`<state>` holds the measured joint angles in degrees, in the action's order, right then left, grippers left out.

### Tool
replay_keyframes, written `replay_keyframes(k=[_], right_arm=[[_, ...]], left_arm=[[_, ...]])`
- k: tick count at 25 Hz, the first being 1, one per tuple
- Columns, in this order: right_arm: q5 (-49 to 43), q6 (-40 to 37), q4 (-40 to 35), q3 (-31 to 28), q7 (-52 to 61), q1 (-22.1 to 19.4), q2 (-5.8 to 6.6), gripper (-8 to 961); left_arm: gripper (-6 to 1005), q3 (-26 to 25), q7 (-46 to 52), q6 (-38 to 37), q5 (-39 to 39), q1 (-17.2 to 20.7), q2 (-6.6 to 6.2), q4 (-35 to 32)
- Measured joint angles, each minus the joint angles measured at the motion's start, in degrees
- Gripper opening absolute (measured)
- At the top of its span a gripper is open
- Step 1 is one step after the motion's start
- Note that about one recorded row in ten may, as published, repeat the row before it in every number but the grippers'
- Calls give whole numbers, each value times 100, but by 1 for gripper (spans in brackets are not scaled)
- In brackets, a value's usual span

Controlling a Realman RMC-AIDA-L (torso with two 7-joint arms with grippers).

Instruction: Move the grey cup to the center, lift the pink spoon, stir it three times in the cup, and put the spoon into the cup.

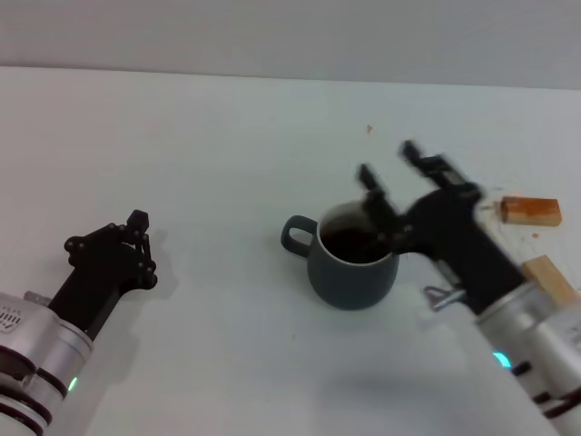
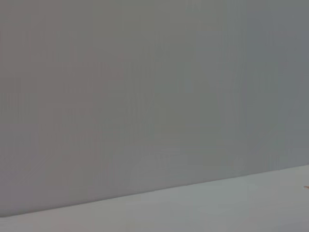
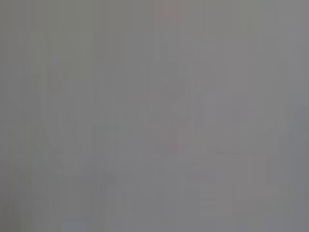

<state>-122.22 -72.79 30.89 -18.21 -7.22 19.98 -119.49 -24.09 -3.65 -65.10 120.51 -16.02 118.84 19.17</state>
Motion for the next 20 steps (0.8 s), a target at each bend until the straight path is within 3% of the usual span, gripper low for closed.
replay_keyframes(k=[6, 11, 16, 20], right_arm=[[2, -674, -332, -803, 16, -727, -5, 527], [186, -1232, -633, -1367, 28, -1337, -8, 579], [1075, -1627, -892, -1339, 41, -1677, -2, 600], [1282, -1628, -1118, -1384, 539, -1820, 14, 612]], left_arm=[[-2, 9, -8, -6, -1, -31, 7, 0], [-2, 8, 5, -28, -1, -24, 7, 8], [-2, 7, 9, -38, -1, -23, 7, 15], [-2, 31, 22, -88, 2, -24, -6, 54]])
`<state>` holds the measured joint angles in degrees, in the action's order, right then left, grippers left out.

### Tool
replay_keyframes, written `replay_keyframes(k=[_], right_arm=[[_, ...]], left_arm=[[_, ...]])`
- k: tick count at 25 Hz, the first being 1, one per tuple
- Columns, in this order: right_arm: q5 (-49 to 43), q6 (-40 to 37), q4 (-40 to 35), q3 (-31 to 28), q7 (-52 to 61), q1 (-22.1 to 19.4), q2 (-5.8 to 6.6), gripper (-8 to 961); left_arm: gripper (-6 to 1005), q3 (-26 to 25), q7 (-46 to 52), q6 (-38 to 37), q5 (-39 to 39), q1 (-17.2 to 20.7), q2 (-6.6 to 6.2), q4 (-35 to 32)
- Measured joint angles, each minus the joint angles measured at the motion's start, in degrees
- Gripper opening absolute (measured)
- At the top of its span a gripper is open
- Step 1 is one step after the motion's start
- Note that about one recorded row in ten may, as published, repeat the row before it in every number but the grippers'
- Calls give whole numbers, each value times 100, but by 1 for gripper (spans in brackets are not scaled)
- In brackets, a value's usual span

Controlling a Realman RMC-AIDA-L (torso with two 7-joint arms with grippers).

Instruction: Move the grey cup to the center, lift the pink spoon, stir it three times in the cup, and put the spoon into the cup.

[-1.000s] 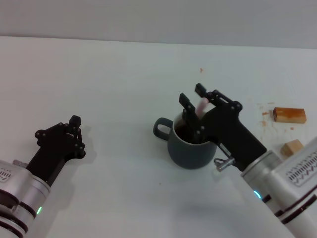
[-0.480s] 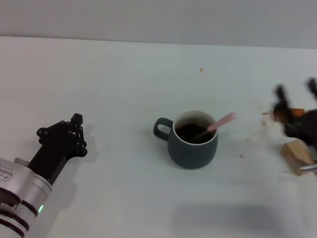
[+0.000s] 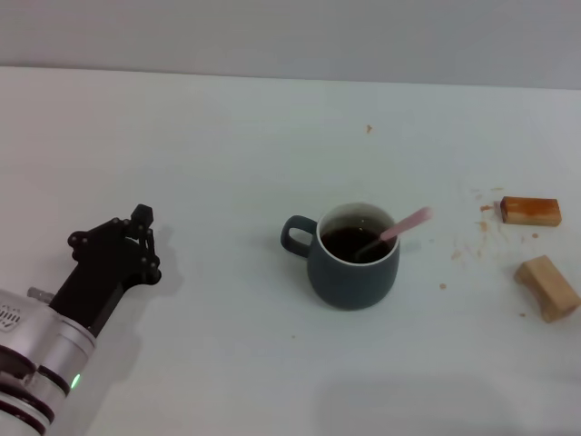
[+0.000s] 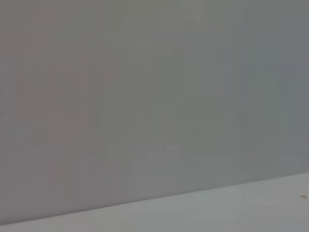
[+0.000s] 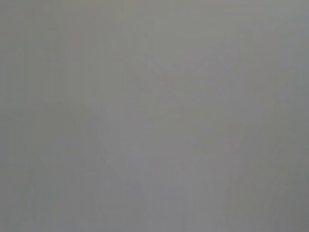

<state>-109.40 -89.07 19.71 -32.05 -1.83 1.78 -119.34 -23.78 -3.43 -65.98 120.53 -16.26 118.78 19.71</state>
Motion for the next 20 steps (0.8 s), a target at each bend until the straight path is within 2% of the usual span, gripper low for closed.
replay_keyframes(k=[5, 11, 20], right_arm=[[31, -7, -474, -18, 950, -49, -22, 626], [70, -159, -596, 29, 912, -142, -25, 776], [52, 33, -559, 41, 470, -150, -40, 776]], left_arm=[[-2, -8, 5, -383, 3, 71, -5, 60], [-2, 2, 19, -713, 5, 110, -19, 126], [-2, -403, 829, -858, -12, 119, -63, 250]])
